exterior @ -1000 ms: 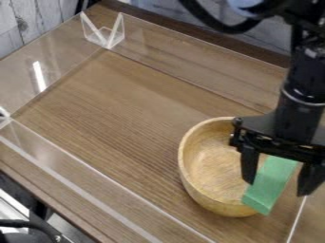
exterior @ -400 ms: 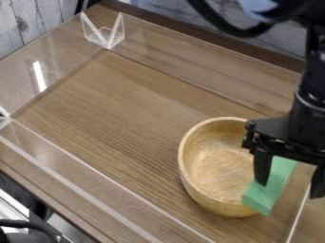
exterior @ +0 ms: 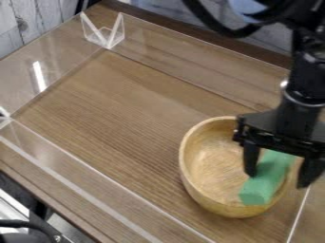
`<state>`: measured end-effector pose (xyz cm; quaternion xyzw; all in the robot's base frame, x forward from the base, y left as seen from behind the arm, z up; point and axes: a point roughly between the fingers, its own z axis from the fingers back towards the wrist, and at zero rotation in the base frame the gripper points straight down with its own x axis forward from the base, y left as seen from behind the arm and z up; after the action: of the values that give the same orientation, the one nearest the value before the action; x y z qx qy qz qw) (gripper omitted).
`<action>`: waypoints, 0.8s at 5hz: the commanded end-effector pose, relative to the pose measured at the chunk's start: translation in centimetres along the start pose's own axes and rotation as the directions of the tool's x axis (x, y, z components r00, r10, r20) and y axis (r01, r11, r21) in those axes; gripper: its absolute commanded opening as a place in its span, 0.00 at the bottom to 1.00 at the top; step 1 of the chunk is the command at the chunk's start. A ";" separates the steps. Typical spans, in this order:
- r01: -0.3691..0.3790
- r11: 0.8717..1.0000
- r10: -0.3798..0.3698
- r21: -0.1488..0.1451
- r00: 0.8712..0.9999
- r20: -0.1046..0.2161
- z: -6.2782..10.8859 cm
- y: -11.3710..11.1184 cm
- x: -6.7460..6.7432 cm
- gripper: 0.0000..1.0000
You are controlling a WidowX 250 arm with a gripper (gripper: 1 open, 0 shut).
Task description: Put green object into wooden bowl
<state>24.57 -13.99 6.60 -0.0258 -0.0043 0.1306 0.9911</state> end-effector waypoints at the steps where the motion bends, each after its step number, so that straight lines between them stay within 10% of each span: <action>1: -0.043 0.998 0.044 -0.038 0.998 0.044 1.2 0.0 0.9 1.00; 4: -0.007 0.999 0.009 -0.039 0.998 0.060 0.8 0.7 -1.7 1.00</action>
<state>22.42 -13.61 6.21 -0.0290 -0.0173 0.1351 0.9903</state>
